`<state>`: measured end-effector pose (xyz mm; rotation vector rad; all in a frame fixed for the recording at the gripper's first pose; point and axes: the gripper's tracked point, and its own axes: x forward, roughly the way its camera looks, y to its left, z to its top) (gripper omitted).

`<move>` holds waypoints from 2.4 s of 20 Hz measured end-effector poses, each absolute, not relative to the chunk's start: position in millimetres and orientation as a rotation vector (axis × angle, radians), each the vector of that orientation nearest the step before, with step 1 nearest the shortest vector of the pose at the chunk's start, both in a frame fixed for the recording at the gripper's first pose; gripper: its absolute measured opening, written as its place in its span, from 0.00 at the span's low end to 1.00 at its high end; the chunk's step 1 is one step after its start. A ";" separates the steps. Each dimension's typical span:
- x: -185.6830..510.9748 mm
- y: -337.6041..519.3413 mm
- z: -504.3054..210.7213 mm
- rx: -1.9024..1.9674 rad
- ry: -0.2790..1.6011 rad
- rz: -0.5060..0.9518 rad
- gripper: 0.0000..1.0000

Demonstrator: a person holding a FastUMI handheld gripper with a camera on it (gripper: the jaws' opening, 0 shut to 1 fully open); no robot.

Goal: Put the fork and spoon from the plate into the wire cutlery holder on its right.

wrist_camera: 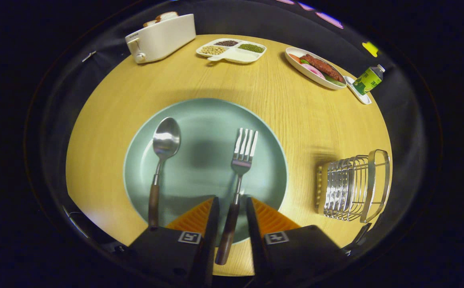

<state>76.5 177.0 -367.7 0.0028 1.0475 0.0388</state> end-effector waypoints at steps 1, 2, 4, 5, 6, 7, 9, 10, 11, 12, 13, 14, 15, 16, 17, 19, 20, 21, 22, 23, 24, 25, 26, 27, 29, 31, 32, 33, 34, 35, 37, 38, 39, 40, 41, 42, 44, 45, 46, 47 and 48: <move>77.9 171.9 -376.4 0.002 1.046 0.010 0.19; 79.4 173.4 -372.7 0.013 1.042 0.024 0.15; 75.9 182.8 -366.8 0.037 1.038 0.092 0.10; 74.2 182.5 -364.5 0.037 1.033 0.104 0.10; 73.9 183.1 -361.2 0.041 1.023 0.114 0.10; 72.4 183.5 -354.8 0.051 1.011 0.119 0.10; 71.4 180.4 -338.7 0.058 0.981 0.138 0.10; 69.7 178.0 -329.4 0.057 0.972 0.152 0.10; 66.7 176.2 -317.8 0.065 0.963 0.175 0.10; 62.3 174.1 -303.2 0.074 0.953 0.208 0.10; 57.9 167.5 -286.2 0.070 0.942 0.236 0.10; 53.4 156.7 -270.7 0.048 0.940 0.267 0.10; 48.2 138.4 -255.2 0.009 0.938 0.286 0.10; 44.6 117.4 -240.7 -0.035 0.938 0.297 0.10; 40.3 98.0 -230.5 -0.072 0.951 0.307 0.09; 26.7 60.4 -219.1 -0.126 1.011 0.326 0.10; 21.8 41.1 -217.0 -0.157 1.044 0.326 0.10; 15.9 20.5 -217.2 -0.197 1.084 0.322 0.10; 10.8 3.5 -217.3 -0.233 1.119 0.320 0.09; 5.3 -10.8 -219.4 -0.259 1.151 0.322 0.10; 0.2 -21.3 -222.1 -0.273 1.191 0.330 0.10; -5.5 -29.5 -225.8 -0.281 1.230 0.335 0.10; -11.0 -37.9 -230.0 -0.293 1.274 0.340 0.09; -14.9 -45.8 -235.6 -0.315 1.309 0.342 0.10; -20.4 -58.9 -247.1 -0.382 1.385 0.352 0.10; -22.7 -64.0 -255.2 -0.429 1.454 0.364 0.10; -20.0 -65.2 -257.1 -0.439 1.480 0.364 0.09; -19.2 -63.1 -259.0 -0.449 1.514 0.368 0.10; -14.0 -60.0 -261.8 -0.458 1.538 0.371 0.10; -13.6 -58.8 -263.4 -0.467 1.577 0.371 0.10; -10.5 -54.2 -267.4 -0.502 1.640 0.378 0.10; -6.3 -52.2 -268.7 -0.529 1.658 0.372 0.10; -2.4 -50.7 -271.5 -0.559 1.672 0.366 0.10; 0.1 -50.4 -273.5 -0.587 1.689 0.362 0.10; 0.8 -49.2 -276.0 -0.604 1.705 0.355 0.10; 4.8 -47.6 -279.1 -0.615 1.712 0.346 0.10; 9.2 -46.0 -282.1 -0.623 1.700 0.339 0.15; 13.4 -46.2 -281.7 -0.624 1.684 0.339 0.21; 18.4 -45.4 -281.2 -0.617 1.661 0.334 0.29; 20.4 -43.7 -281.2 -0.600 1.631 0.329 0.36; 24.9 -41.7 -277.1 -0.584 1.588 0.329 0.44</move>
